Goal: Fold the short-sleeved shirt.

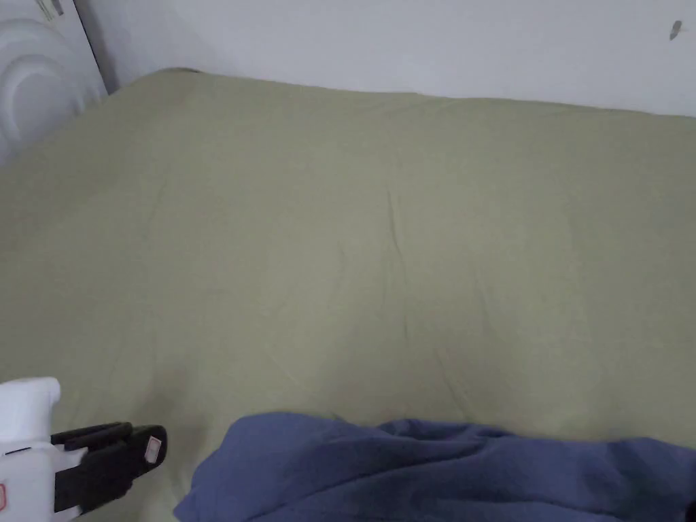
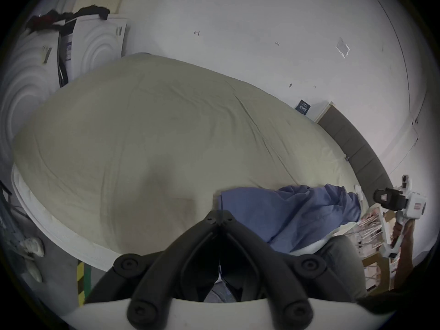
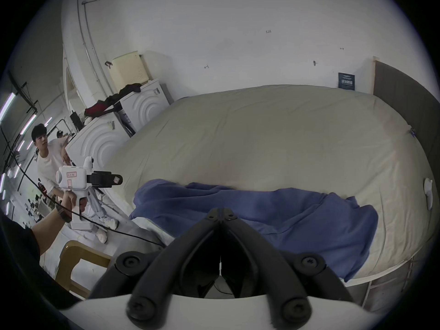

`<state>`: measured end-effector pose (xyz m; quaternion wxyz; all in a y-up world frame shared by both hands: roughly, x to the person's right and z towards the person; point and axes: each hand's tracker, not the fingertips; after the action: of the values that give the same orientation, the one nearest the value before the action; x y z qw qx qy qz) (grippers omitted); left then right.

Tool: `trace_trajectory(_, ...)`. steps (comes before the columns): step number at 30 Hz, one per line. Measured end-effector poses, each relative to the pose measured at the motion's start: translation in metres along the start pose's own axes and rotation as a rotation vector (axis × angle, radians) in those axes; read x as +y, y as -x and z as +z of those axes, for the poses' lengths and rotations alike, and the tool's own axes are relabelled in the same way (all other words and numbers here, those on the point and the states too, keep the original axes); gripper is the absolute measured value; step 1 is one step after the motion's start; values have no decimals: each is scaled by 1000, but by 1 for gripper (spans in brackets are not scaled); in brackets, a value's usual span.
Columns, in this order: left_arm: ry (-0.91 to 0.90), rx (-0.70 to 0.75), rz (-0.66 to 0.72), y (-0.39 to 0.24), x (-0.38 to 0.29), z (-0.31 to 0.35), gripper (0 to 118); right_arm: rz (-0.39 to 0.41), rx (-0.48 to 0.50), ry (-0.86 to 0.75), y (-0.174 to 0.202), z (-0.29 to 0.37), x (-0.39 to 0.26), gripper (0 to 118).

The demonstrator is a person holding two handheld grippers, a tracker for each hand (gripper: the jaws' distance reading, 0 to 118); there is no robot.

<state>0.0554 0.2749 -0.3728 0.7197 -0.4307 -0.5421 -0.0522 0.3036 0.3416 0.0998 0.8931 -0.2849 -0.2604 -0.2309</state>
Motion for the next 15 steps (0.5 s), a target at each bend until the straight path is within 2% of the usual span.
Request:
trace_trajectory(3, 100, -183, 92, 7, -8, -13, 0, 9, 18, 22, 6, -6, -1, 0)
trace_trajectory(5, 159, -207, 102, 11, -11, -26, 4, -5, 43, 32, 9, -8, -1, 0)
trace_trajectory(6, 162, -183, 101, 13, -14, -33, 15, -11, 53, 28, 10, -8, -1, 0)
trace_trajectory(7, 182, -183, 101, 16, -15, -40, 34, -10, 55, 22, 10, -7, -1, 0)
trace_trajectory(9, 244, -207, 132, 21, -19, -52, 95, -3, 60, 18, 16, -3, 3, 0)
trace_trajectory(10, 283, -218, 138, 23, -20, -57, 104, 5, 61, 13, 17, -1, 3, 0)
trace_trajectory(13, 280, -233, 149, 34, -21, -67, 105, 17, 57, -2, 16, 6, 4, 0)
trace_trajectory(15, 290, -263, 241, 43, -23, -78, 107, -2, 63, -10, 13, 6, 3, 0)
